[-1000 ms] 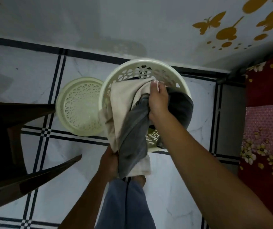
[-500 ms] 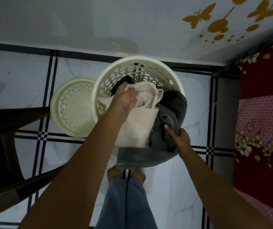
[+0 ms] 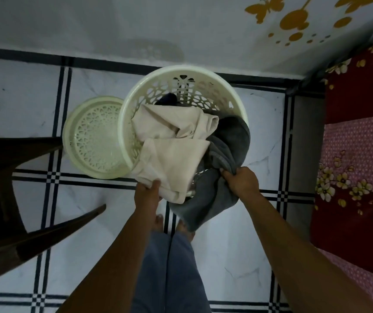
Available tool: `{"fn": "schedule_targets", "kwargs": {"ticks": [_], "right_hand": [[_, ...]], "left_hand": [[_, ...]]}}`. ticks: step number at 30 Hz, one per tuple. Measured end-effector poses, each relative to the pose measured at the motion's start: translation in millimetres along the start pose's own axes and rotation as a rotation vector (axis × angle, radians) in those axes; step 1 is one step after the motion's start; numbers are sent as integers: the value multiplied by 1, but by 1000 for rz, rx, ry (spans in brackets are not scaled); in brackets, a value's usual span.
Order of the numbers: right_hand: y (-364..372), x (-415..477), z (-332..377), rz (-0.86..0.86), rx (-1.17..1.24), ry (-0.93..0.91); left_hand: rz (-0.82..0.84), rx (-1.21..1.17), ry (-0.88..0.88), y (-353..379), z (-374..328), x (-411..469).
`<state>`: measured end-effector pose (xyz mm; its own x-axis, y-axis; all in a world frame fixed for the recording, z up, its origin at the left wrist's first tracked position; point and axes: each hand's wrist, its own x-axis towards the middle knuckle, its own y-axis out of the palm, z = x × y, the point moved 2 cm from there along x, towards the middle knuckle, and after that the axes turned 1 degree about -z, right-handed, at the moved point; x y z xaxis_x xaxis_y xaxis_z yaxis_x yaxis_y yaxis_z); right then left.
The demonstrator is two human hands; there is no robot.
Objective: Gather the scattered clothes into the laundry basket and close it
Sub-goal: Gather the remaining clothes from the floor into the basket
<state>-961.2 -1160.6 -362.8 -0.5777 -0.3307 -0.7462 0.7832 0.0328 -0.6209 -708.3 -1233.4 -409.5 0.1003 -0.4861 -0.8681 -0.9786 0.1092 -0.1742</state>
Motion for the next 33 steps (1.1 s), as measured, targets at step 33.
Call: {"fn": "schedule_targets", "kwargs": {"ticks": [33], "right_hand": [[130, 11, 10, 465, -648, -437]], "left_hand": [[487, 1946, 491, -18, 19, 41]]}}
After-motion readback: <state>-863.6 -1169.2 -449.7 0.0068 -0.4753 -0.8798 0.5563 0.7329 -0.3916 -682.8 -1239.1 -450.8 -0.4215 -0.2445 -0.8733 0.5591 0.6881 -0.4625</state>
